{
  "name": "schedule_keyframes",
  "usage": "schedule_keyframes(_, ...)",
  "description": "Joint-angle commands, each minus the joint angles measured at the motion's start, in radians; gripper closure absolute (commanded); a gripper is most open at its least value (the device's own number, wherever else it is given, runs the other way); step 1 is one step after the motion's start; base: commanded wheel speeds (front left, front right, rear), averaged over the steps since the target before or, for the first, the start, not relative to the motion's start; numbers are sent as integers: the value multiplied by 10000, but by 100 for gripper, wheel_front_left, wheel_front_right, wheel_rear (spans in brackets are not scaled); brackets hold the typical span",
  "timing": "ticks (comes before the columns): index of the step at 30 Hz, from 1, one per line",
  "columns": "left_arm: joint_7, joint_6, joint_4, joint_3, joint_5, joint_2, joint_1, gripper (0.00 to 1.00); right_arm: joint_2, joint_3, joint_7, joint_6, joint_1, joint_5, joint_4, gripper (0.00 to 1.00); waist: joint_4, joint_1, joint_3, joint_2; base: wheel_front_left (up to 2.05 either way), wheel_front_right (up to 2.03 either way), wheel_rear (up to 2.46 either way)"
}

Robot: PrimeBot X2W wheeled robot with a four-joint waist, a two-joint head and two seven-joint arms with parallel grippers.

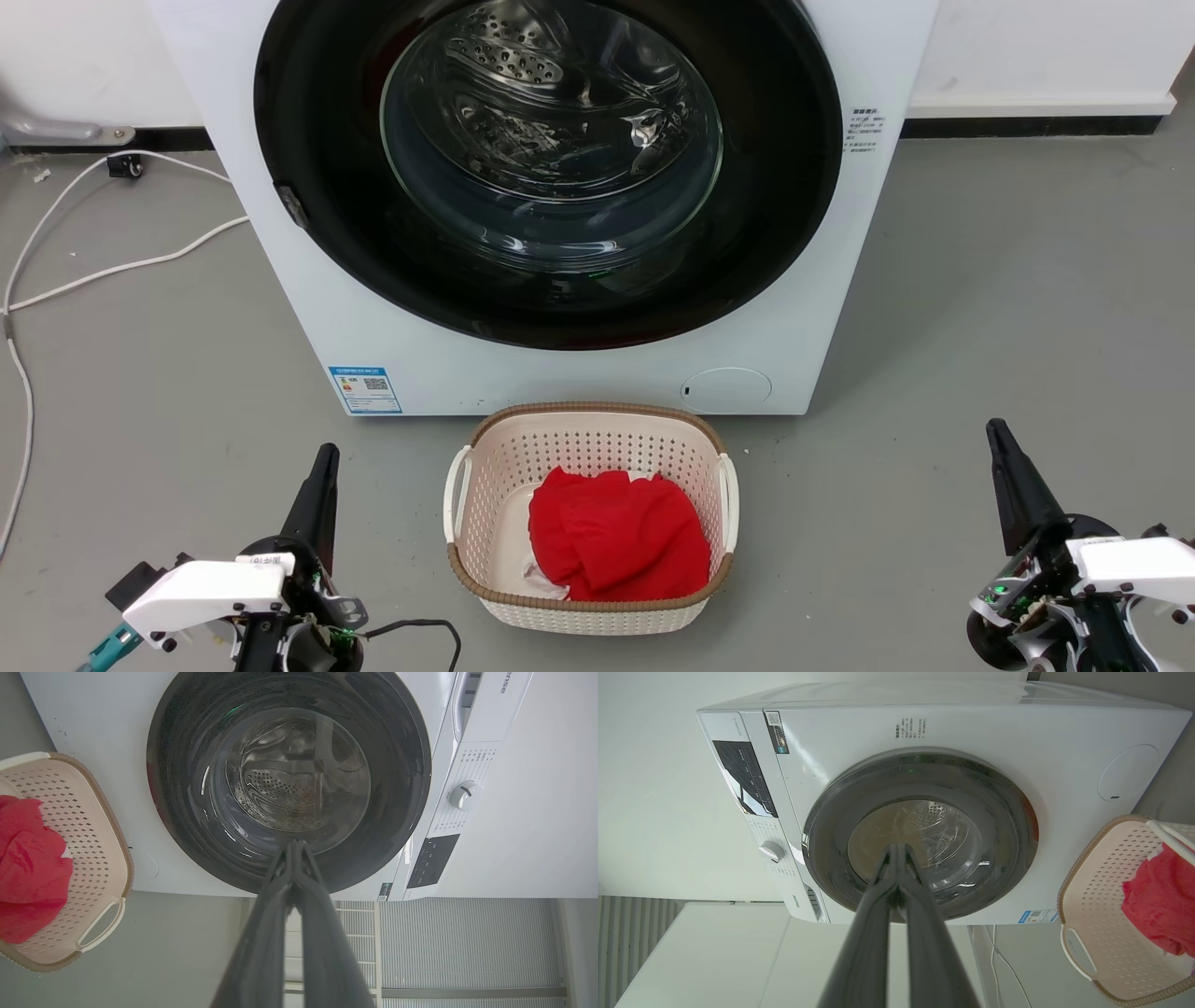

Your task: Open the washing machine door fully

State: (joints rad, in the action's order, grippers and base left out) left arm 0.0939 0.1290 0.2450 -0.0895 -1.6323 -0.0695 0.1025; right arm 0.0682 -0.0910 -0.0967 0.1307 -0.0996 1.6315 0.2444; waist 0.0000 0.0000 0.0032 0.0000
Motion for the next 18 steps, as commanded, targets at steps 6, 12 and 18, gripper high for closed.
schedule_keyframes(6,1,0,-4,-15,6,16,3,0,-10,-14,-3,0,-1,-30,-4,0,0,0,0,0,0,0,0)
schedule_keyframes(12,-162,-6,-99,121,6,52,-68,0,-43,157,225,0,133,-30,-120,0,-1,0,2,0,0,0,0)
schedule_keyframes(18,-509,-4,-488,264,312,56,-79,0,-53,273,511,0,211,-348,-461,0,7,0,-2,0,0,0,0)
